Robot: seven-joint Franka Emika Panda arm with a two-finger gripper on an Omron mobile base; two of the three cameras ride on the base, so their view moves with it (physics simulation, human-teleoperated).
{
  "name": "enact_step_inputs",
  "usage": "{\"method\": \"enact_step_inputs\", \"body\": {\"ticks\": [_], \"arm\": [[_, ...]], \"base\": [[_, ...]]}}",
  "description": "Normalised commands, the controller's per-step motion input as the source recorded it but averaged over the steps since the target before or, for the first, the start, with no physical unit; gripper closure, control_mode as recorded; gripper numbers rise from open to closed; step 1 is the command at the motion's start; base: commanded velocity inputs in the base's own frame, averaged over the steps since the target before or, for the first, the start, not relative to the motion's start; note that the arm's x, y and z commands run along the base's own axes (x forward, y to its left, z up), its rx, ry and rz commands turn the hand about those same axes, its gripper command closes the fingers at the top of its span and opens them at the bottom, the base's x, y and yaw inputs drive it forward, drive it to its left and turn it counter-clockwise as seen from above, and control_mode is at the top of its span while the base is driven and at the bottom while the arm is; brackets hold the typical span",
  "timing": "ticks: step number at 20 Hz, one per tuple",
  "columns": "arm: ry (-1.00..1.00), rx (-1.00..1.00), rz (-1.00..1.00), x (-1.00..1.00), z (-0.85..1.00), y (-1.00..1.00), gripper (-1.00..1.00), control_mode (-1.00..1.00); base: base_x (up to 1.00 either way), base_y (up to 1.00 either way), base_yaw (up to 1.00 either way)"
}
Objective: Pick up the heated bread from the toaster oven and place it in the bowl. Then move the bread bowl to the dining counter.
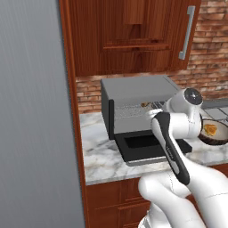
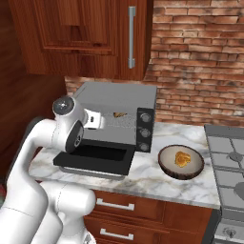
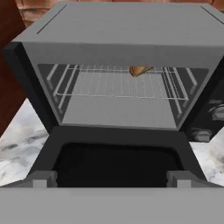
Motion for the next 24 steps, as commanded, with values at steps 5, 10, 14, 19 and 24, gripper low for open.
{"method": "enact_step_inputs", "body": {"ticks": [5,10,14,19,24], "arm": [[-0.04,0.01,-0.03,0.23,-0.03,-0.06,-1.0,-1.0],[-0.09,0.0,-0.02,0.25,-0.02,-0.05,-1.0,-1.0],[-0.12,0.0,0.0,0.26,-0.02,0.0,-1.0,-1.0],[-0.07,0.02,0.0,0.27,-0.24,0.0,-1.0,-1.0],[-0.1,0.03,0.0,0.25,-0.16,0.0,-1.0,-1.0]], "base": [[0.0,0.0,0.0],[0.0,0.0,0.0],[0.0,0.0,0.0],[0.0,0.0,0.0],[0.0,0.0,0.0]]}}
